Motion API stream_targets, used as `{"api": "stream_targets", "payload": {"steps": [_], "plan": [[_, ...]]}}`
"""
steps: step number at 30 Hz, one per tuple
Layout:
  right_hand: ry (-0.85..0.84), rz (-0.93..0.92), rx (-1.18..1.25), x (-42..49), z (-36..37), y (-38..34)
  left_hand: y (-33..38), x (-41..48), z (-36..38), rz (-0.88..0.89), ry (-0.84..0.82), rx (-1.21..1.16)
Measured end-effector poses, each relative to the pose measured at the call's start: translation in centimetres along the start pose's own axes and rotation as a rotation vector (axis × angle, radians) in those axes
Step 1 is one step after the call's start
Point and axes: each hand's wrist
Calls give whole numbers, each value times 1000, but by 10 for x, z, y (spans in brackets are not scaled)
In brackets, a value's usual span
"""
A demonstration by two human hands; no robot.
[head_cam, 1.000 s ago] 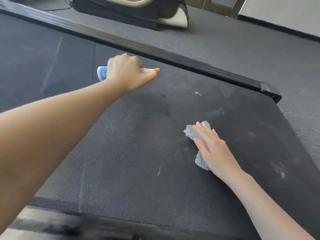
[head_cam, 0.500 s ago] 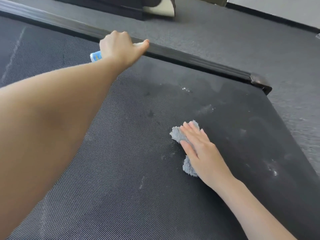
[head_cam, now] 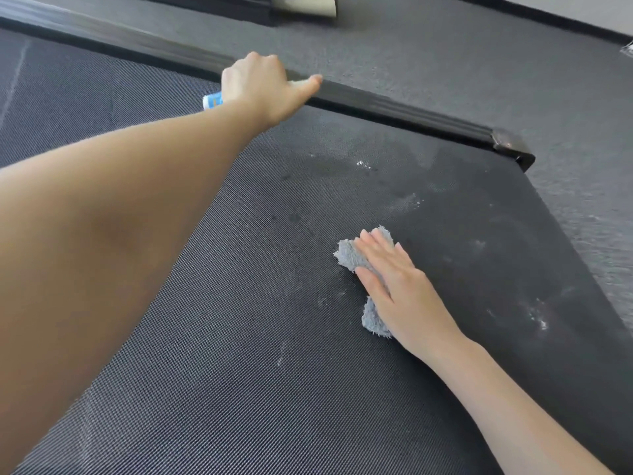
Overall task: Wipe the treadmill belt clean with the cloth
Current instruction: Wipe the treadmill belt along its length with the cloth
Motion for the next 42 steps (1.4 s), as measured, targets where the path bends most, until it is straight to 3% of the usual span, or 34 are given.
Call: {"api": "stream_targets", "payload": {"steps": [8,15,21,36,42], "plan": [[6,-2,-3,-1,0,0,9,-28,9,107,64,28],[15,-5,-15,-1,0,0,12,-39,-1,121,-72,7],[13,-7,-31,-1,-1,0,2,-63,-12,181,30,-16],[11,27,-45,-2,-3,-6,-10,-122,-66,104,-161,-49],[-4,52,-42,-5,-6,-11,-11,-139,-74,91,-91,-93]]}}
Point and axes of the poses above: each hand's wrist, its own x-axis towards the middle knuckle, its own z-axis out of the palm, y = z × x, and after that the axes turned 12 degrees about -x, right-handed
